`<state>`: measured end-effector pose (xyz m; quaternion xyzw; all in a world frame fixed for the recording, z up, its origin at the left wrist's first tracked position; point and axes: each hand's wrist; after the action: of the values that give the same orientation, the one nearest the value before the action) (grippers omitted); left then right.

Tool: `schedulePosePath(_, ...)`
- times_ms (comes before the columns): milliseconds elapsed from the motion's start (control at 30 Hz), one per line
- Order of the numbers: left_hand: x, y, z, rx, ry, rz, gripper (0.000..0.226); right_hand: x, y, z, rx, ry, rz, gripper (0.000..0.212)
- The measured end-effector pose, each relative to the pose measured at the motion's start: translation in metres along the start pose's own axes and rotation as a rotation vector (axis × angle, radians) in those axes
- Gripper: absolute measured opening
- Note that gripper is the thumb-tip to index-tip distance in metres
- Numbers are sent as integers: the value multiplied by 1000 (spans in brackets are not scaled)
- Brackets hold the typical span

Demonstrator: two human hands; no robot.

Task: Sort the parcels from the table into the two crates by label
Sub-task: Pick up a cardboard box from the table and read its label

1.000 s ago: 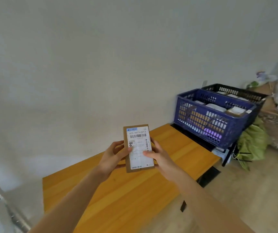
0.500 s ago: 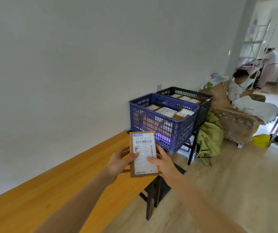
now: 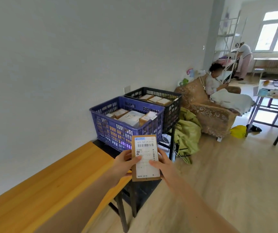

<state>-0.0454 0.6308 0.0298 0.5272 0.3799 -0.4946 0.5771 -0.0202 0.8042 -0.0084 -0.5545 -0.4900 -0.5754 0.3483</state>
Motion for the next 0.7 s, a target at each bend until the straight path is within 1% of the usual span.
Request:
schedulePosePath(67, -8, -23, -21, 5, 2, -11, 48, 8, -21, 13, -32, -12, 17, 83)
schedulePosePath(100, -13, -34, -31, 1, 12, -12, 48, 11, -33, 19, -44, -12, 25, 83)
schedulePosePath(133, -18, -46, -40, -5, 23, -12, 48, 15, -46, 24, -53, -6, 33, 80)
schedulePosePath(233, -32, -85, -64, -5, 50, -14, 46, 28, -90, 37, -73, 26, 59, 59)
schedulePosePath(333, -52, -122, -78, 12, 100, -25, 37, 52, -128, 45, -35, -32, 42, 50)
schedulePosePath(367, -59, -134, -80, 8, 112, -27, 38, 62, -140, 46, -16, -40, 35, 47)
schedulePosePath(400, -65, -146, -82, 1, 122, -33, 40, 70, -154, 46, -8, -27, 39, 45)
schedulePosePath(500, -89, -184, -82, -33, 147, -64, 43, 95, -201, 43, 9, 77, 91, 50)
schedulePosePath(633, -118, -222, -82, -50, 154, -132, 45, 125, -253, 38, 60, 94, 103, 41)
schedulePosePath(700, -124, -237, -80, -84, 172, -140, 44, 136, -273, 32, 102, 100, 109, 40)
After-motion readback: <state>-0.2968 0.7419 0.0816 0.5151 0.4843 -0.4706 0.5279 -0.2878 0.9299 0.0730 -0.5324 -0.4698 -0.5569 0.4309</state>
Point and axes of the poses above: each hand's wrist, its own y-axis away from the middle knuckle, its own z-axis out of the back of the hand, x = y × z, and after that the axes turned 12 degrees about -x, right-handed
